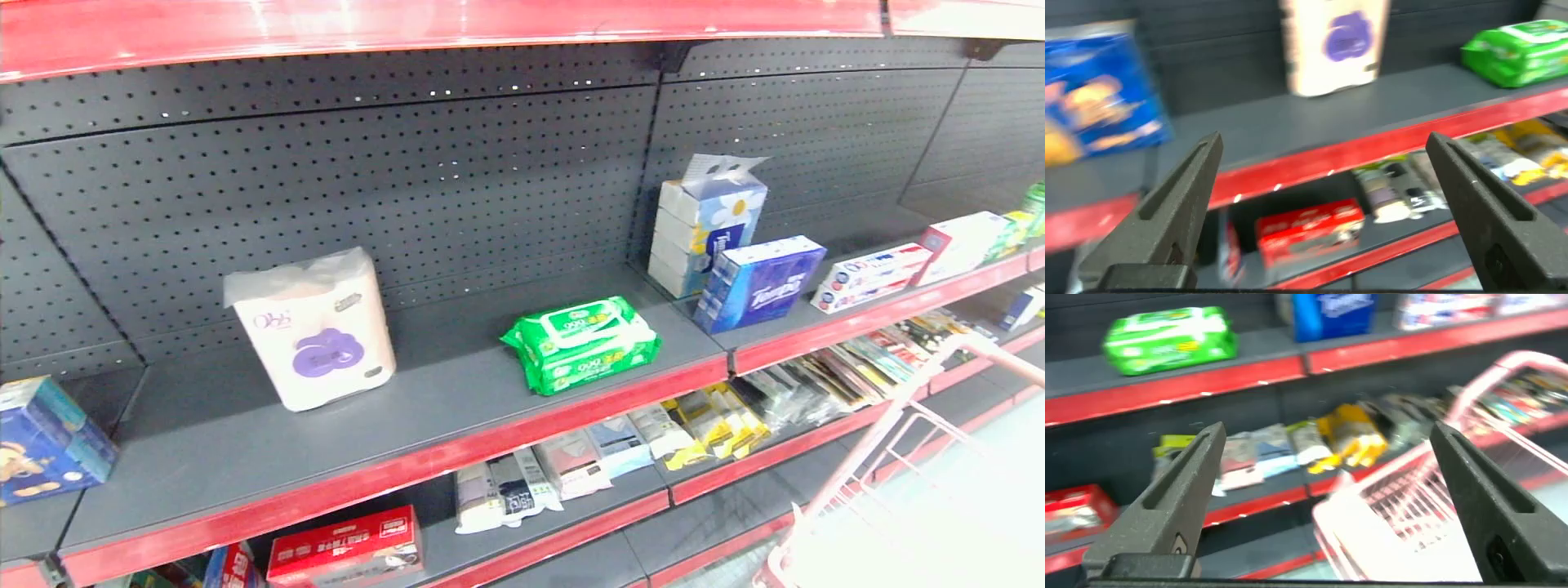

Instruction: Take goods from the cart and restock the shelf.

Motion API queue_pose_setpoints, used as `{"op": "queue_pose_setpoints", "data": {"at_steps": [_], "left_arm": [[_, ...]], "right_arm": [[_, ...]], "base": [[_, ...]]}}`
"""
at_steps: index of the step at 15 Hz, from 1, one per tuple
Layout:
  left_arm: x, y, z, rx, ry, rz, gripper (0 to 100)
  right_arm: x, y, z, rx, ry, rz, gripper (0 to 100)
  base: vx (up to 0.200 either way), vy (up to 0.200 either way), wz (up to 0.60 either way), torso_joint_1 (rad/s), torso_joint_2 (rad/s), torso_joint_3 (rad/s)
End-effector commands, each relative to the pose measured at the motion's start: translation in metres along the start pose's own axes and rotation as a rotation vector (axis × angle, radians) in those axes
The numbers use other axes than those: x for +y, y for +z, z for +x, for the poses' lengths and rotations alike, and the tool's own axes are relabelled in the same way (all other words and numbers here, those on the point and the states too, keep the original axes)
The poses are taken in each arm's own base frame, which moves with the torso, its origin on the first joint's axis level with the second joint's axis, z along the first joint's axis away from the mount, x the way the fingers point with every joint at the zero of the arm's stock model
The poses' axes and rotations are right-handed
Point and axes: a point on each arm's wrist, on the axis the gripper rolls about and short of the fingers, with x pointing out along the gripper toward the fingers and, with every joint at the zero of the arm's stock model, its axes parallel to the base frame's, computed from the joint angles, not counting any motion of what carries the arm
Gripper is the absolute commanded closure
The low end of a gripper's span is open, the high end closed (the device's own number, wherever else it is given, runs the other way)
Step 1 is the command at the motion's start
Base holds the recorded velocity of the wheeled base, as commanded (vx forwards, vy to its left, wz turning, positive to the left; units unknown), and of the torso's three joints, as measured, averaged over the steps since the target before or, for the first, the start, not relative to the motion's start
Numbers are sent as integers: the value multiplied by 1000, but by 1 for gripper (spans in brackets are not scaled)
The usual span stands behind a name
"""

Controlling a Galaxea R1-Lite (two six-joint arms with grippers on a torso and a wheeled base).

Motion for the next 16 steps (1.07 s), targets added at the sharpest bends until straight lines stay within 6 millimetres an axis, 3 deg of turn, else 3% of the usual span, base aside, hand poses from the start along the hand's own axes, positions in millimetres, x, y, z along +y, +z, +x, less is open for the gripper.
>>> {"op": "queue_pose_setpoints", "data": {"at_steps": [1, 16], "left_arm": [[0, 0, 0, 1, 0, 0, 0], [0, 0, 0, 1, -1, -2, 0]], "right_arm": [[0, 0, 0, 0, -1, 0, 0], [0, 2, 6, 79, -73, -44, 0]], "base": [[0, 0, 0, 0, 0, 0], [0, 0, 0, 0, 0, 0]]}}
